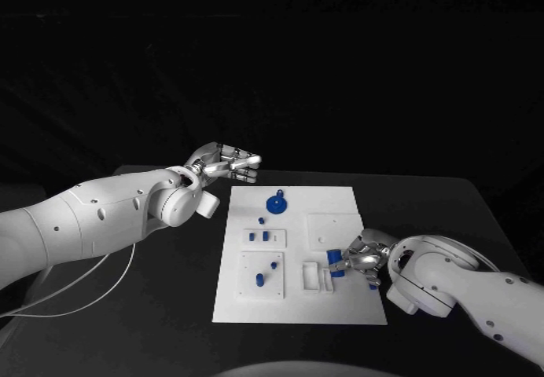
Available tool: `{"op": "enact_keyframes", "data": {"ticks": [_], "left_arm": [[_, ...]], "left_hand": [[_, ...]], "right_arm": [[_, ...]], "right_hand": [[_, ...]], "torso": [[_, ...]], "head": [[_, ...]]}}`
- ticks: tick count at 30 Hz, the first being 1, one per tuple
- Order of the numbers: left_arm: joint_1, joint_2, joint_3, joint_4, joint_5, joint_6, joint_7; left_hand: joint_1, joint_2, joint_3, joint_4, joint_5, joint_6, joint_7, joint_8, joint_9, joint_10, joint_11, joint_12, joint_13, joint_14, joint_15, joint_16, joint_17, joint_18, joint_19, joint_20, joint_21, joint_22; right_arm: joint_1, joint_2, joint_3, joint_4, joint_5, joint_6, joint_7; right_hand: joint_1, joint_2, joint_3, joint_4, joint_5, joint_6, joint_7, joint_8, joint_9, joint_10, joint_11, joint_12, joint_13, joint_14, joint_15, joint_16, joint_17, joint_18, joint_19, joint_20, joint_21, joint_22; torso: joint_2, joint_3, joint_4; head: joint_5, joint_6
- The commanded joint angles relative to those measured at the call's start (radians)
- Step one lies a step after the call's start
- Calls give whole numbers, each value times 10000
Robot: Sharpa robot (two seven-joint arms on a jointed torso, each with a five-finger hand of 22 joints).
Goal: Assemble the parts on the task board
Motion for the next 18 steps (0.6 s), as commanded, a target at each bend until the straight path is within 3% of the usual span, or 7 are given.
{"op": "enact_keyframes", "data": {"ticks": [1,10,18], "left_arm": [[4,10,2,20,-32,189,-19],[5,37,-4,11,-63,219,-75],[6,80,-8,3,-94,271,-122]], "left_hand": [[-11,41,-10,-48,12,-78,4,24,14,-79,12,13,10,-56,-13,-40,-13,27,-37,1,-28,-14],[33,-18,-8,54,11,-139,20,29,16,-131,26,15,11,-59,-10,-40,-13,35,-33,6,-29,-15],[46,-22,-11,82,22,-152,24,22,13,-145,32,13,10,-62,-8,-41,-13,36,-32,7,-29,-15]], "right_arm": [[4,2,16,40,399,-213,25],[109,160,25,92,671,484,-145],[346,371,-195,109,690,1537,-292]], "right_hand": [[117,209,1595,-1636,34,160,-90,142,-16,120,-57,39,-7,-15,-49,4,-16,-42,527,-16,34,702],[123,285,961,-1548,-25,229,-144,141,-154,115,-60,19,-23,-11,-35,19,-14,-70,521,-3,-14,714],[77,420,24,-1256,-44,245,-212,139,-285,97,-65,0,-42,-7,-24,33,19,-113,517,5,-94,711]], "torso": [[5,-5,1],[1,-15,-10],[6,-20,11]], "head": [[35,-24],[71,-55],[75,-88]]}}
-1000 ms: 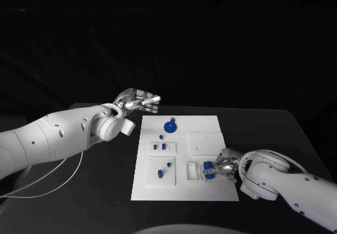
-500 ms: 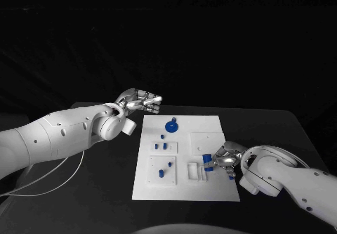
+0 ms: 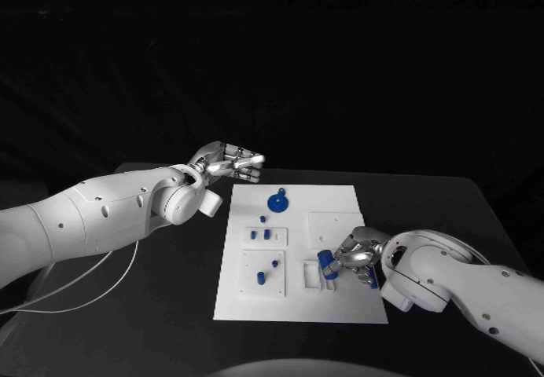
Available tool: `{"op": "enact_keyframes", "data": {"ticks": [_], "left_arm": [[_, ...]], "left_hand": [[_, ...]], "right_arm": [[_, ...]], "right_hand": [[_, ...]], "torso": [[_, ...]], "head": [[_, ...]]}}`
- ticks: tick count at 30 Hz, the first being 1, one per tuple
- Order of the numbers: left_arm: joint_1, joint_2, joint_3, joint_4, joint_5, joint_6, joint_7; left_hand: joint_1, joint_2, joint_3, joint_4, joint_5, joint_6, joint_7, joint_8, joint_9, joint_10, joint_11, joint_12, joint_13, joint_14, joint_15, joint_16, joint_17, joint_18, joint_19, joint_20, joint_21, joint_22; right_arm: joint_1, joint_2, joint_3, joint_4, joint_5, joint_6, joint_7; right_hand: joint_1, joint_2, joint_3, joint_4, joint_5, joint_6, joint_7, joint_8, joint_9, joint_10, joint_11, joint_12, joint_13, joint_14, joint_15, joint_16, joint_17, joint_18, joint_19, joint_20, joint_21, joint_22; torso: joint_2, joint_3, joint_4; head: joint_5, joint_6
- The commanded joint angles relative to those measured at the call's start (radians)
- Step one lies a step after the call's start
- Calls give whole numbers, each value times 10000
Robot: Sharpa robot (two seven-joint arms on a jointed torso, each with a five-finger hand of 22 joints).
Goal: Assemble the parts on the task board
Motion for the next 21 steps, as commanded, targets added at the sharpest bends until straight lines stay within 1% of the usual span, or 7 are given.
{"op": "enact_keyframes", "data": {"ticks": [1,8,11,13,15,16,21], "left_arm": [[6,25,3,10,-73,194,-20],[7,26,0,22,-121,259,-77],[7,21,-1,31,-146,291,-101],[7,19,-1,33,-152,297,-107],[7,19,-2,35,-160,307,-115],[7,19,-3,38,-166,315,-122],[8,18,-5,44,-183,353,-158]], "left_hand": [[46,-22,16,55,22,-46,-10,22,13,-47,-14,13,10,-62,-8,-41,-14,37,-32,7,-29,-16],[64,-40,16,129,14,-64,-4,23,14,-72,-7,13,10,-68,-5,-40,-14,40,-33,10,-30,-16],[64,-40,16,129,14,-64,-4,23,14,-72,-7,13,10,-68,-5,-40,-14,40,-33,10,-30,-16],[64,-40,16,129,14,-64,-4,23,14,-72,-7,13,10,-68,-5,-40,-14,40,-33,10,-30,-16],[74,-47,13,164,6,-69,-2,25,15,-79,-4,12,10,-69,-4,-40,-14,41,-34,11,-30,-16],[76,-48,13,171,5,-70,-2,25,15,-80,-4,12,10,-69,-4,-40,-14,41,-34,11,-30,-16],[71,-53,9,188,2,-69,0,24,15,-79,-6,13,10,-70,-4,-41,-14,41,-34,11,-30,-16]], "right_arm": [[66,64,-74,15,113,1073,-236],[144,197,-178,-40,-43,1349,-268],[172,275,-219,-95,-175,1294,-277],[178,308,-230,-117,-240,1250,-279],[184,362,-248,-161,-313,1184,-281],[189,408,-268,-203,-374,1131,-283],[205,505,-321,-299,-479,1062,-285]], "right_hand": [[168,326,-333,196,-41,244,-207,142,1721,85,-95,-11,-25,-1,-36,35,16,-116,522,1,-48,714],[20,242,-809,886,-136,287,-272,136,1594,182,-102,-41,-52,6,-37,16,16,-145,530,-7,-63,713],[16,160,-899,1247,-263,313,-285,140,1527,215,-115,-70,-64,11,-45,16,23,-151,535,-15,-56,716],[-14,152,-928,1347,-354,315,-288,138,1513,235,-110,-56,-53,12,-45,18,26,-151,536,-16,-57,715],[-57,142,-951,1484,-589,331,-292,138,1501,262,-112,-36,-38,17,-45,24,31,-152,539,-16,-41,718],[-57,110,-924,1678,-791,348,-301,141,1485,280,-117,-31,-31,18,-46,19,27,-150,544,-19,-26,719],[-170,-13,-869,2199,-1182,356,-298,139,1455,309,-108,-25,-9,23,-45,38,43,-152,542,-18,-11,715]], "torso": [[2,-2,8],[0,-1,8],[4,8,4],[6,10,0],[8,16,-5],[7,20,-8],[12,22,-3]], "head": [[-2,-29],[32,-42],[47,-39],[52,-35],[68,-28],[74,-30],[73,-51]]}}
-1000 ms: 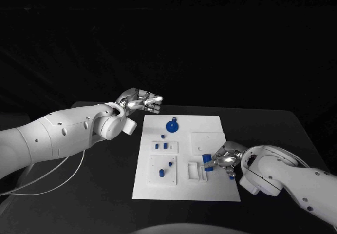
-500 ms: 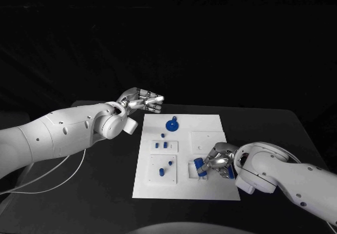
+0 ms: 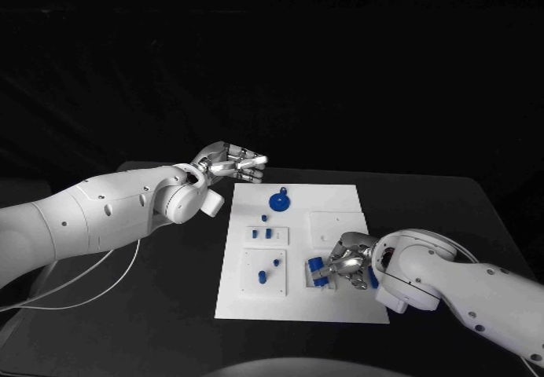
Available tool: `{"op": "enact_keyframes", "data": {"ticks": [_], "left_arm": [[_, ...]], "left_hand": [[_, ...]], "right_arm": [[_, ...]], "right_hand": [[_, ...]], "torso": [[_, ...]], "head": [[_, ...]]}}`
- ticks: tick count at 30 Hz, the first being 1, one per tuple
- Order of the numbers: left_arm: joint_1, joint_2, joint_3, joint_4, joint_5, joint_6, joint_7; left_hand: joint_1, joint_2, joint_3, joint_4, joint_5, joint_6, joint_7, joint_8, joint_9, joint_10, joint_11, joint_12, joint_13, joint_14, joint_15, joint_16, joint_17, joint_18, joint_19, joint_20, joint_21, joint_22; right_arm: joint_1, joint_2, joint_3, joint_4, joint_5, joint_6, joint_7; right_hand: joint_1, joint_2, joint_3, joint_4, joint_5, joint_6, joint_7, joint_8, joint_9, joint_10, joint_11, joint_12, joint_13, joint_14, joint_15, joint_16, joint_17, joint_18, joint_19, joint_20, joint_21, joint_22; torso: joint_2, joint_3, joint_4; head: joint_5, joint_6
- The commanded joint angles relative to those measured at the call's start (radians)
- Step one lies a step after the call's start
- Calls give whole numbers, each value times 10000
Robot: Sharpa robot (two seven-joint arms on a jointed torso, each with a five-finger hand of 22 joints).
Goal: Assemble the parts on the task board
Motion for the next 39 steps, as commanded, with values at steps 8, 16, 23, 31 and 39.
{"op": "enact_keyframes", "data": {"ticks": [8,16,23,31,39], "left_arm": [[6,23,-1,29,-93,241,-66],[6,11,-5,37,-113,251,-102],[7,8,-7,40,-119,249,-128],[7,8,-8,34,-123,239,-155],[7,2,-10,20,-128,228,-177]], "left_hand": [[85,-63,6,117,-18,-76,0,24,15,-90,0,13,10,-83,2,-41,-15,41,-41,14,-31,-18],[98,-76,5,154,-20,-85,4,24,15,-102,2,13,10,-88,3,-41,-14,42,-45,17,-32,-18],[107,-89,1,196,-21,-92,4,23,14,-108,4,13,10,-90,3,-41,-14,44,-44,16,-30,-17],[111,-97,0,233,-23,-100,8,24,15,-121,7,12,10,-89,3,-41,-14,43,-45,18,-30,-17],[118,-107,-2,269,-25,-103,9,25,16,-122,9,13,10,-96,6,-41,-14,45,-47,19,-31,-17]], "right_arm": [[17,109,-70,-132,-324,149,-273],[27,173,-129,-249,-328,143,-273],[29,208,-165,-288,-334,80,-262],[29,211,-185,-245,-289,-131,-182],[28,61,-189,16,-186,-151,149]], "right_hand": [[-100,-594,41,1125,-944,283,-179,16,205,187,-48,-20,12,16,-36,39,20,-130,538,-8,-19,707],[-198,-923,82,1905,-1897,282,-159,18,263,196,-28,-35,13,18,-25,39,26,-117,540,5,10,715],[-198,-1232,-119,2409,-2081,256,-158,21,319,189,-30,-70,6,11,-40,20,32,-113,540,-12,-12,705],[-250,-1375,-1476,3078,-2093,207,-162,24,249,191,-39,-148,0,8,-69,-13,67,-137,542,-59,-34,695],[193,-1148,-2220,3087,-2095,279,-176,25,241,259,-51,-101,73,31,-70,-3,129,-154,548,-60,33,713]], "torso": [[-2,6,-11],[2,4,-9],[0,3,-9],[-5,1,-8],[-3,10,-16]], "head": [[17,-47],[22,-74],[32,-98],[25,-98],[5,-68]]}}
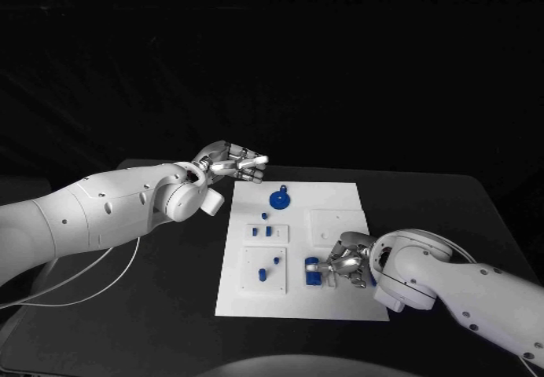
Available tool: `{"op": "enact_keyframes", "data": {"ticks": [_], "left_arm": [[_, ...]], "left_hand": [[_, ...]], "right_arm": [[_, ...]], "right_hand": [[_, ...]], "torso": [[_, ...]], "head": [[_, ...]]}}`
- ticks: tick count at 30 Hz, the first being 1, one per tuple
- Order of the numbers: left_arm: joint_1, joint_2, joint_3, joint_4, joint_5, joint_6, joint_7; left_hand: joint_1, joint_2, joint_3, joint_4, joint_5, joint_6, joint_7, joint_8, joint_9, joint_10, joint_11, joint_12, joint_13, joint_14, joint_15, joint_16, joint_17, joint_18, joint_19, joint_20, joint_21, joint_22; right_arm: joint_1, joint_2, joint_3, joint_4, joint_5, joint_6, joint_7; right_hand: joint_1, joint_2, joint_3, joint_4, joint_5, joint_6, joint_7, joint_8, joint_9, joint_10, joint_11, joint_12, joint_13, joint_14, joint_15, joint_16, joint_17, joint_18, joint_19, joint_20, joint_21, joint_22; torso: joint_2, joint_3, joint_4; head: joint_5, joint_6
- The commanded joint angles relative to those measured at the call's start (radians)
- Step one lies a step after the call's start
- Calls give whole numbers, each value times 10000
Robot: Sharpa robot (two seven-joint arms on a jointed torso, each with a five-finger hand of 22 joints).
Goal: Assemble the parts on the task board
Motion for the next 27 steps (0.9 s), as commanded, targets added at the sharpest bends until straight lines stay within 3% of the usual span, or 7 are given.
{"op": "enact_keyframes", "data": {"ticks": [1,3,8,12,15,19,27], "left_arm": [[7,8,5,12,-35,124,15],[7,6,4,6,-36,124,11],[7,0,3,-5,-44,119,5],[7,-1,1,-15,-51,119,-4],[7,4,-2,-26,-58,128,-13],[7,13,-6,-37,-64,145,-21],[7,24,-15,-34,-67,180,-32]], "left_hand": [[39,-28,6,33,-25,-67,-27,25,16,-56,2,14,10,-97,6,-41,-14,44,-47,19,-31,-11],[39,-28,6,33,-25,-67,-27,25,16,-56,2,14,10,-97,6,-41,-14,44,-47,19,-31,-11],[62,-25,9,34,-23,-63,-29,26,17,-53,0,14,10,-89,2,-39,-13,44,-46,18,-30,-10],[62,-25,9,34,-23,-63,-29,26,17,-53,0,14,10,-89,2,-39,-13,44,-46,18,-30,-10],[65,6,17,-3,-15,-56,-31,26,17,-47,-2,13,10,-90,2,-41,-14,43,-43,18,-30,-10],[66,17,20,-17,-12,-53,-32,26,18,-45,-3,13,10,-90,2,-41,-14,43,-42,17,-30,-10],[40,22,19,-40,-19,-46,-35,26,18,-37,-5,14,11,-89,3,-40,-14,43,-44,17,-30,-10]], "right_arm": [[-6,-79,-3,179,63,-6,251],[-7,-165,-3,256,39,20,304],[-7,-377,-3,414,-71,117,416],[-9,-547,-2,554,-127,371,574],[-10,-598,-2,620,-165,530,637],[-11,-604,-2,636,-343,573,600],[-20,-434,-4,481,-808,324,380]], "right_hand": [[295,-15,122,-118,-45,37,-7,-10,2,55,13,-15,20,32,-69,-2,21,-157,549,-61,43,717],[418,-7,136,-187,-43,54,-6,-11,4,69,14,-1,35,37,-66,3,30,-158,551,-57,59,721],[933,60,309,-853,-14,141,-3,-11,42,100,19,47,68,47,-49,12,35,-149,552,-32,121,735],[1176,69,420,-1714,4,185,9,-18,74,97,30,78,83,45,-28,16,20,-128,544,-2,154,749],[1247,52,313,-2056,18,196,9,-18,86,91,33,102,95,42,-19,39,25,-128,542,11,178,760],[1333,101,446,-2315,10,274,-18,-22,102,121,21,148,117,47,-19,60,30,-137,547,13,210,775],[1180,182,790,-2322,68,427,-78,-22,96,240,-19,314,243,54,-40,80,20,-161,555,-7,246,774]], "torso": [[0,5,-10],[-1,7,-17],[-3,9,-15],[1,12,-14],[2,14,-16],[2,6,-12],[11,1,10]], "head": [[-8,19],[-1,20],[-30,15],[-14,29],[-9,36],[-39,36],[-61,21]]}}
